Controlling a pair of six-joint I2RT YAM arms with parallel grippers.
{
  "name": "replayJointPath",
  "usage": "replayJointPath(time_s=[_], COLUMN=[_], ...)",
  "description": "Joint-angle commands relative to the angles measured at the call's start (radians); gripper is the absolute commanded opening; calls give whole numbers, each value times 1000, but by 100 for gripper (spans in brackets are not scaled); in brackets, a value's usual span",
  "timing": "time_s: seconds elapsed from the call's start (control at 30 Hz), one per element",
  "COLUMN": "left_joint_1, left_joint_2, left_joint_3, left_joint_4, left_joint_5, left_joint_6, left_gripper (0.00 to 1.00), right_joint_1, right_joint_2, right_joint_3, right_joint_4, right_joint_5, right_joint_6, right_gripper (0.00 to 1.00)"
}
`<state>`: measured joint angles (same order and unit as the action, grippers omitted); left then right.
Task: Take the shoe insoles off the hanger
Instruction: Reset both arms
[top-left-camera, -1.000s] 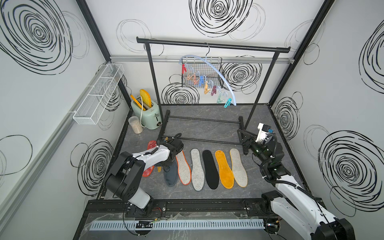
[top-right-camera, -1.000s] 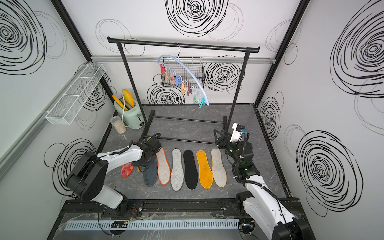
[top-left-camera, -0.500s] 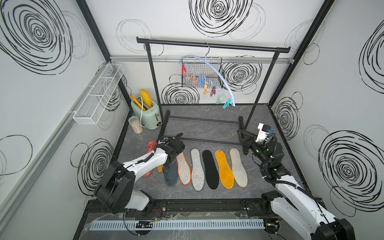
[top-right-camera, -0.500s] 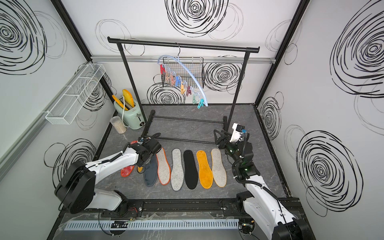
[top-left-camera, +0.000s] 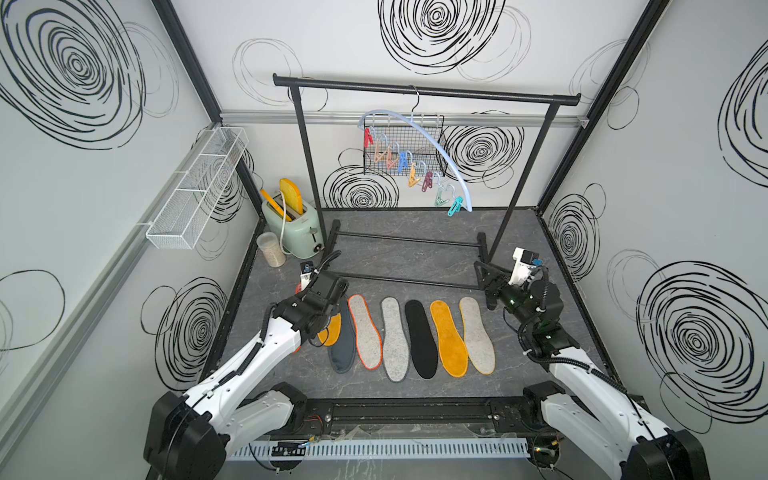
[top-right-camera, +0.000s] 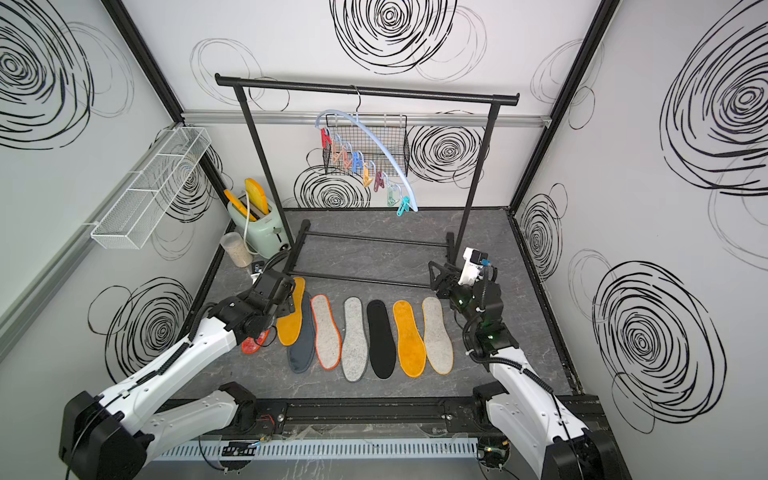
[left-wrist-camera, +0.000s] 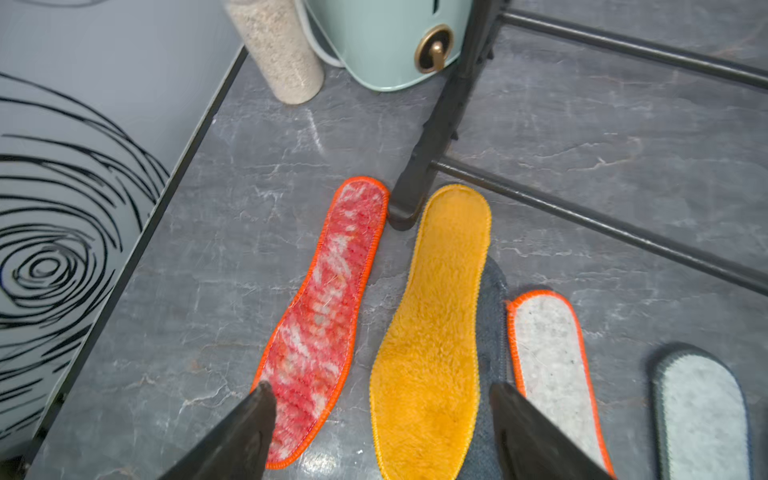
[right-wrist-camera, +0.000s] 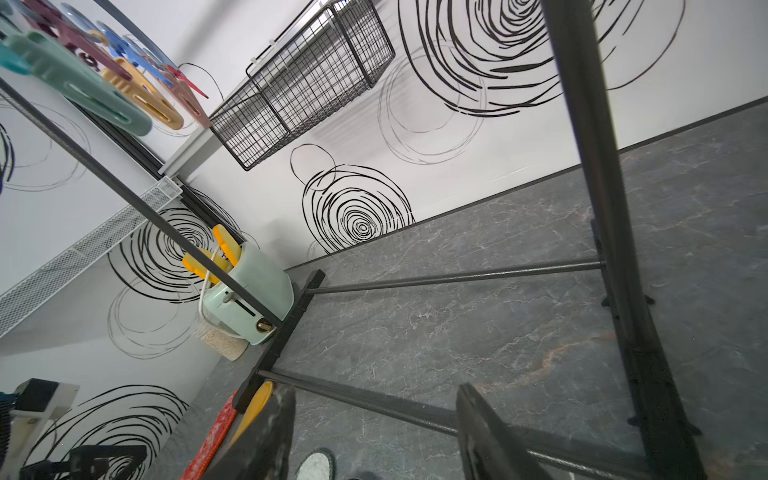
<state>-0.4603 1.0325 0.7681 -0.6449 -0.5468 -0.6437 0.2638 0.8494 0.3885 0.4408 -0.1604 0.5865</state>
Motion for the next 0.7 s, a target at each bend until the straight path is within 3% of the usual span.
replayJointPath(time_s=[0.0,0.03,0.23,0.33,0.4,0.53,0.57,0.67], left_joint_1=[8,3,-7,12,45,168,188,243], left_joint_2=[-94,-131,-312,-342,-332,-223,-191,-104], left_joint_3=[-41,-71,-373,-490,-531,-628,-647,-688], left_joint_4=[250,353,983,1187,1252,1455,1506,1622], left_joint_5=[54,59,-30,-6,3,157,162,183], left_joint_6=[115,165,454,601,607,581,580,598], left_gripper=[91,98,98,98,98,98,98,98], right_joint_1=[-5,-5,-12,-12,-16,-44,-52,-74], right_joint_2=[6,8,-3,-21,-12,74,82,123], right_joint_3=[0,-4,-42,-115,-160,-194,-170,-213], right_joint_4=[-28,-24,-15,96,169,264,212,330], right_joint_5=[97,132,376,479,538,632,623,589], right_joint_6=[-68,-97,-286,-360,-393,-399,-403,-471], right_gripper=[64,64,68,68,69,73,75,76])
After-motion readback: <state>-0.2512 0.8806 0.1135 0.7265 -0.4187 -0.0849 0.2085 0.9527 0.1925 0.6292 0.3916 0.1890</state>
